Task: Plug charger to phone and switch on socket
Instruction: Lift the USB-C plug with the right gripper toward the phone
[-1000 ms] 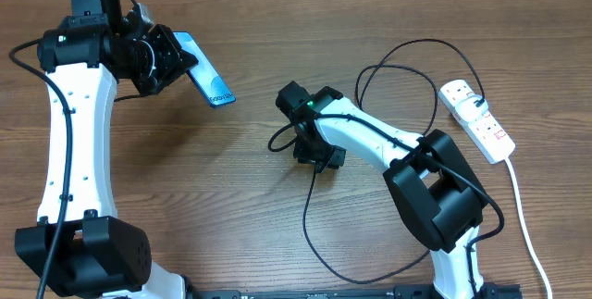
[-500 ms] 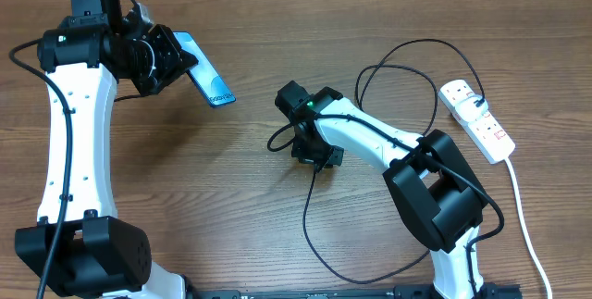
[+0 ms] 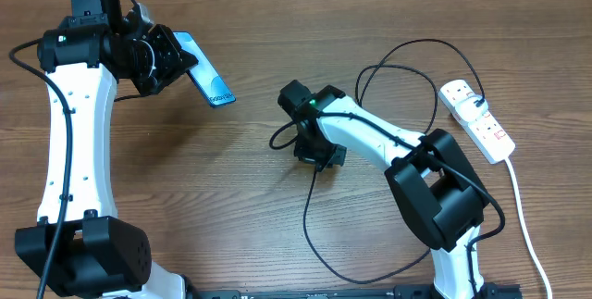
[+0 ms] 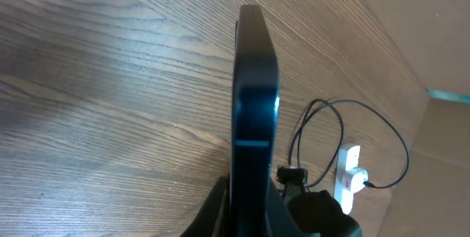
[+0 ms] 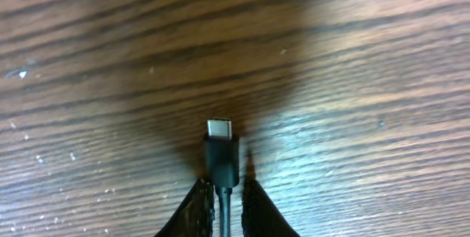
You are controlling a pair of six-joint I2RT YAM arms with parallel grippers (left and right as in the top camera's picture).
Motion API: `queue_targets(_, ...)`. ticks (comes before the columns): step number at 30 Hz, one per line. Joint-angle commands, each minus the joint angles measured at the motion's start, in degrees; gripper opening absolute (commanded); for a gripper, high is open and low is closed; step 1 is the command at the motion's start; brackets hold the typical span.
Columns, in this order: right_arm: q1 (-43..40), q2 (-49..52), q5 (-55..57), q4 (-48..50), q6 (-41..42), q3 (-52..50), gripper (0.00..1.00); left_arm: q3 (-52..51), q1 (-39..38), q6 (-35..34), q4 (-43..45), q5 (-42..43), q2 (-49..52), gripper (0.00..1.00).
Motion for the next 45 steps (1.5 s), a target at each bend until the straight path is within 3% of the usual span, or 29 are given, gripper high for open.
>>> queue_targets(1,-0.68,1.07,0.37,-0.02,-0.07,-1.27,0.15,0.63,0.31,1.53,0.46,2.21,-0.24,0.04)
queue_targets(21,-0.68,1.07,-0.07,0.98,-1.79,-1.27,0.09,0.63,0.31,1.55,0.48,2.25,-0.24,0.04)
queue_targets(32,-0.68,0.94,-0.07,-0.26,-3.67,1.38,0.04,0.63,0.31,7.65,1.62,7.52,-0.24,0.04)
queue_targets(38,-0.68,-0.48,-0.28,-5.16,-6.67,7.78,0.04,0.63,0.31,12.52,6.6,18.4,-0.24,0.04)
queue_targets(45,-0.68,-6.47,-7.48,-9.22,-17.51,15.67,0.04,0.63,0.31,15.06,13.6,31.3,-0.24,0.04)
